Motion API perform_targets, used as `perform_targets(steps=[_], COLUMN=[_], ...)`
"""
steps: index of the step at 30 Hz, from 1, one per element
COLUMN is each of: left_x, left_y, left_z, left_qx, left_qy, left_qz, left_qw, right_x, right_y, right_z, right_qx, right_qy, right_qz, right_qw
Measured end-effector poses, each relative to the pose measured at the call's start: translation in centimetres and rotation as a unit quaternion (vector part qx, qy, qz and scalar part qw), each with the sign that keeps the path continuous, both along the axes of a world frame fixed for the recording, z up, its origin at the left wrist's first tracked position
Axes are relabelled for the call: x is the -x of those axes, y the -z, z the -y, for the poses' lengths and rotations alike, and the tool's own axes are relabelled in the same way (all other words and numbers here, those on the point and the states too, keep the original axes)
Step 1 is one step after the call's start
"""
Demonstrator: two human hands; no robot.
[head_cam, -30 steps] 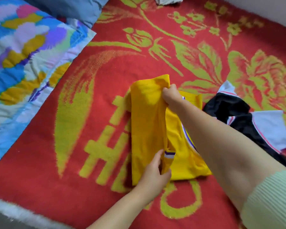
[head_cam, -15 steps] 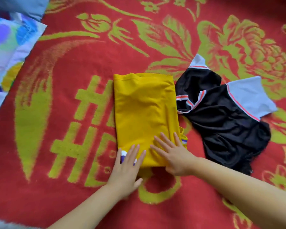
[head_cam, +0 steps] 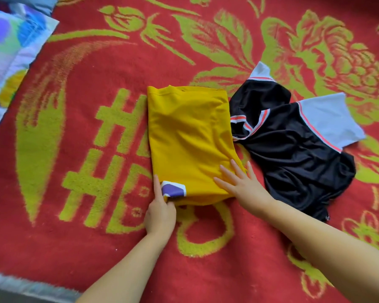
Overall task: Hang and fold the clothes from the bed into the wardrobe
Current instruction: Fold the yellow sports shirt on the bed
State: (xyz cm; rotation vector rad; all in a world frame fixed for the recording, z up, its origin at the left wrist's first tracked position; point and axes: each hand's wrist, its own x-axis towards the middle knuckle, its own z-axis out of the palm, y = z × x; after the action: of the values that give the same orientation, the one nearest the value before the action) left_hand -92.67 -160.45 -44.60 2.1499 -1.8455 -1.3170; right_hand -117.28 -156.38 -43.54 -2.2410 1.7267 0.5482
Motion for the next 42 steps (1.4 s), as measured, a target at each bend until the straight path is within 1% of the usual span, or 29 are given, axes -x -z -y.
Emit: perform_targets(steps=[1, 2, 3, 4, 5, 6, 7, 8, 9, 12, 15, 16, 18, 20, 22, 24, 26, 28, 29, 31, 33, 34, 35, 36, 37, 40, 41, 42], left_x=[-0.4, -1.1, -2.1, -3.2, -4.4, -5.3, -5.8, -6.1, -6.0, -6.3, -6.5, -6.3, -5.9, -5.5, -5.7, -6.4, -7.8, -9.6, -10.3, -11.0, -11.0, -10.9, -10.7, -10.7, -10.6, -11.0, -11.5, -11.9], left_y=[-0.2, -0.4, -0.6, -0.6, -0.3, 0.1, 0.8, 1.3, 1.4, 1.4, 1.3, 1.2, 1.7, 2.3, 2.6, 1.9, 1.1, 0.0, -0.5, -1.6, -2.6, -2.9, -3.2, -3.4, -3.4, -2.8, -2.4, -2.2], left_z=[0.2, 0.3, 0.2, 0.1, 0.2, 0.5, 0.8, 1.0, 1.1, 0.4, 0.1, 0.4, 0.7, 1.7, 2.6, 3.3, 4.0, 3.9, 3.7, 3.4, 3.8, 4.3, 4.9, 5.4, 5.9, 5.2, 4.5, 3.8], left_qx=[0.02, 0.062, 0.117, 0.16, 0.206, 0.234, 0.237, 0.218, 0.196, 0.199, 0.218, 0.222, 0.222, 0.17, 0.141, 0.119, 0.084, 0.029, -0.021, -0.12, -0.168, -0.178, -0.181, -0.176, -0.168, -0.147, -0.148, -0.156], left_qy=[0.036, 0.096, 0.181, 0.275, 0.346, 0.39, 0.415, 0.432, 0.447, 0.461, 0.47, 0.482, 0.521, 0.556, 0.572, 0.579, 0.594, 0.601, 0.584, 0.502, 0.386, 0.343, 0.336, 0.353, 0.388, 0.505, 0.523, 0.528], left_qz=[0.015, 0.038, 0.056, 0.072, 0.093, 0.11, 0.127, 0.149, 0.171, 0.213, 0.203, 0.201, 0.208, 0.222, 0.21, 0.16, 0.106, 0.062, 0.038, -0.01, -0.05, -0.064, -0.071, -0.069, -0.053, 0.007, 0.013, 0.01], left_qw=[0.999, 0.993, 0.975, 0.945, 0.911, 0.883, 0.869, 0.862, 0.856, 0.838, 0.831, 0.823, 0.797, 0.783, 0.78, 0.791, 0.793, 0.796, 0.811, 0.856, 0.906, 0.92, 0.922, 0.916, 0.905, 0.851, 0.84, 0.835], right_x=[0.3, 0.8, 1.4, 1.7, 1.8, 1.8, 1.7, 1.5, 1.3, 0.7, 1.4, 1.8, 2.3, 2.2, 1.6, 1.0, 0.7, -0.1, -0.6, -1.4, -1.7, -1.5, -1.3, -1.4, -1.6, -3.4, -4.0, -4.7], right_y=[-0.6, -0.9, -1.0, -0.8, -0.3, 0.5, 1.2, 1.7, 2.1, 2.4, 1.9, 1.5, 1.1, 1.1, 1.0, 0.6, -0.2, -1.2, -1.6, -2.6, -3.8, -4.1, -4.3, -4.4, -4.4, -2.8, -2.1, -1.5], right_z=[0.1, 0.0, -0.3, -0.5, -0.8, -1.3, -1.8, -2.0, -2.3, -2.5, -1.7, -1.1, -0.2, 0.4, 0.7, 0.8, 0.3, -0.6, -1.1, -1.7, -1.6, -1.2, -1.0, -0.7, -0.7, -3.0, -4.4, -6.0], right_qx=[0.036, 0.064, 0.079, 0.068, 0.044, -0.013, -0.081, -0.115, -0.127, -0.125, -0.11, -0.106, -0.097, -0.094, -0.096, -0.097, -0.108, -0.148, -0.183, -0.257, -0.289, -0.28, -0.262, -0.248, -0.243, -0.242, -0.242, -0.243], right_qy=[-0.016, -0.024, -0.029, -0.045, -0.061, -0.063, -0.046, -0.03, -0.017, -0.005, 0.011, 0.018, 0.029, 0.055, 0.086, 0.105, 0.107, 0.093, 0.084, 0.092, 0.153, 0.178, 0.181, 0.164, 0.132, 0.022, 0.004, 0.008], right_qz=[-0.013, -0.019, -0.015, -0.015, -0.013, -0.014, -0.02, -0.022, -0.018, -0.023, -0.029, -0.026, -0.024, -0.013, 0.009, 0.036, 0.061, 0.089, 0.108, 0.155, 0.215, 0.222, 0.216, 0.207, 0.198, 0.148, 0.12, 0.099], right_qw=[0.999, 0.997, 0.996, 0.997, 0.997, 0.998, 0.995, 0.993, 0.992, 0.992, 0.993, 0.994, 0.995, 0.994, 0.992, 0.989, 0.986, 0.981, 0.974, 0.949, 0.92, 0.917, 0.923, 0.932, 0.94, 0.959, 0.963, 0.965])
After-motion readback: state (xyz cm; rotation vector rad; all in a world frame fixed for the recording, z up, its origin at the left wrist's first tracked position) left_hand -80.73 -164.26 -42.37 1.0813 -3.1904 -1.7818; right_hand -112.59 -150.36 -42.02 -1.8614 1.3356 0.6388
